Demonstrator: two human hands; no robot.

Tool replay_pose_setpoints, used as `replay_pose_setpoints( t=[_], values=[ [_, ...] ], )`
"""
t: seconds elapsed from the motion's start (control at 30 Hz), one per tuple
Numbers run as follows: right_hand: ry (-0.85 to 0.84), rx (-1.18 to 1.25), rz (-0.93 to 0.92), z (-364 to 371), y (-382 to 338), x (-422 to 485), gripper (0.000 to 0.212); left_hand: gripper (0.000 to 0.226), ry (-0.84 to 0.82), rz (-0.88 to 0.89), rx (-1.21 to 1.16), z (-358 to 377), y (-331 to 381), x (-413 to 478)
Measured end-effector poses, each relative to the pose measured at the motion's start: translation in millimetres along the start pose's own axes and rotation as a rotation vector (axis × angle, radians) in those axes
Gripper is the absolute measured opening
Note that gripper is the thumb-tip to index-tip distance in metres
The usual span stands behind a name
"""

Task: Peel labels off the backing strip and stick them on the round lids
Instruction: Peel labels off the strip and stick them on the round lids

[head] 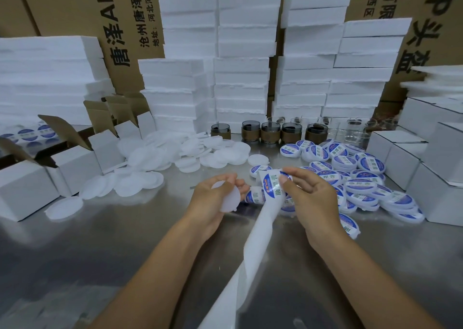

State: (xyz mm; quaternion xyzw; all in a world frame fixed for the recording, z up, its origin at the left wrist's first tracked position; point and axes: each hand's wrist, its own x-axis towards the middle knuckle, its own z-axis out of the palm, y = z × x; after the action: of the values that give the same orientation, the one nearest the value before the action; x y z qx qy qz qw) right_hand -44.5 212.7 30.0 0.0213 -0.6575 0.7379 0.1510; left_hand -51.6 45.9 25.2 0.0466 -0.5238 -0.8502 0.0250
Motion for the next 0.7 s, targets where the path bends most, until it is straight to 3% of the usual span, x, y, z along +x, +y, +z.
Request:
replay_pose_setpoints(
  t=[0.1,0.23,0.37,0.47,0.6,0.7],
  values=[
    [-0.028,0.052,-0.017,0,-1,0,0.017,0.013,-0.059,-0.028,0.124,5,-1,-5],
    [-0.122,0.096,-0.023,3,-3,-4,0.020,0.030,-0.254,-0.051,0.218,10,1,-13],
    [-0.160,-0.001,-0.045,4,-4,-5,0.024,0.022,-0.187,-0.009,0.289,9,-1,-11],
    [-0.120,-0.231,-0.161,4,1,-6,0.028,0.014,-0.128,0.000,0.315,8,-3,-8],
    [-0.083,-0.656,-0.488,3,7,-10,0.035,0.013,-0.120,0.003,0.320,8,-4,-7],
    [-0.120,-0.818,-0.660,3,8,-9,0.036,0.015,-0.135,-0.009,0.304,7,-3,-7]
  ],
)
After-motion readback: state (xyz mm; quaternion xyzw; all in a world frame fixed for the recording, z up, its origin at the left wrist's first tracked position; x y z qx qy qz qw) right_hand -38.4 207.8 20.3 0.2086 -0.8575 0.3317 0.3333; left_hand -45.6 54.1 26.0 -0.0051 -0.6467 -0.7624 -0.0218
